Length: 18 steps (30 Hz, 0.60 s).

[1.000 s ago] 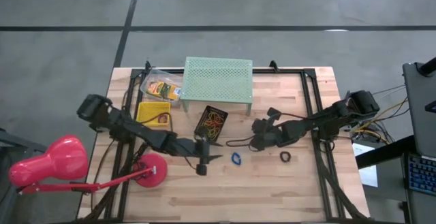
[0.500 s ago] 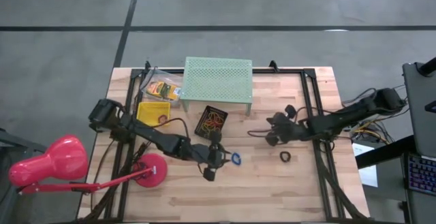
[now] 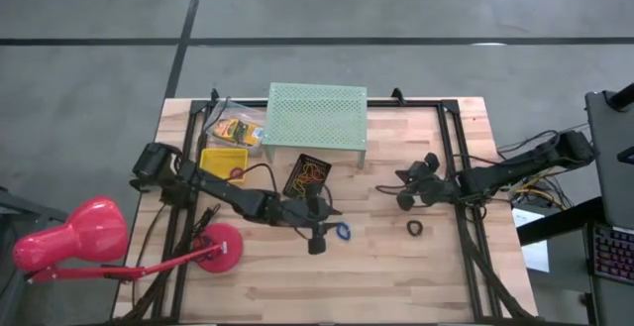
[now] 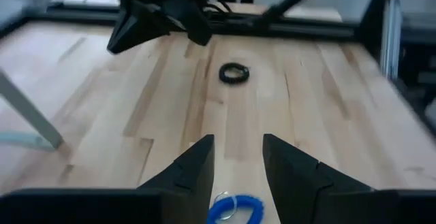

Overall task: Pick & Place Office Desk Supplies
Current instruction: Put the blue spring rubber band into the yellow bin

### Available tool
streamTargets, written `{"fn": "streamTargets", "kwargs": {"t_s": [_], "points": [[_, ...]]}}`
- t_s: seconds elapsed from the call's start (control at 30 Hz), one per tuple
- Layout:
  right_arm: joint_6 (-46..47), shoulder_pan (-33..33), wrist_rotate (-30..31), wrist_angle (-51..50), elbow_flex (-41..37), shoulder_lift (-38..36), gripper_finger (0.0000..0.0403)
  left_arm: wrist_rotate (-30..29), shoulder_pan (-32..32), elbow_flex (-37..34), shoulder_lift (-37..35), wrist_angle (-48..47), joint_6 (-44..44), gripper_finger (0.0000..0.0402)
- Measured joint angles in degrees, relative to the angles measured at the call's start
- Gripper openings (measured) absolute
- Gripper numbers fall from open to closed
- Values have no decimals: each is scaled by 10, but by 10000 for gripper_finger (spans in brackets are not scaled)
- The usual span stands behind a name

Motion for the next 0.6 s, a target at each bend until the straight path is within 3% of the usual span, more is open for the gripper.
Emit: {"fn": "streamTargets", "kwargs": {"t_s": [0.37,0.6], "points": [[0,0,-2,10,-1,4,8,-2,7,61,31,-45,-210,127],[0,0,-5,10,-1,5,8,-11,21,125,32,-225,-330,127]]}}
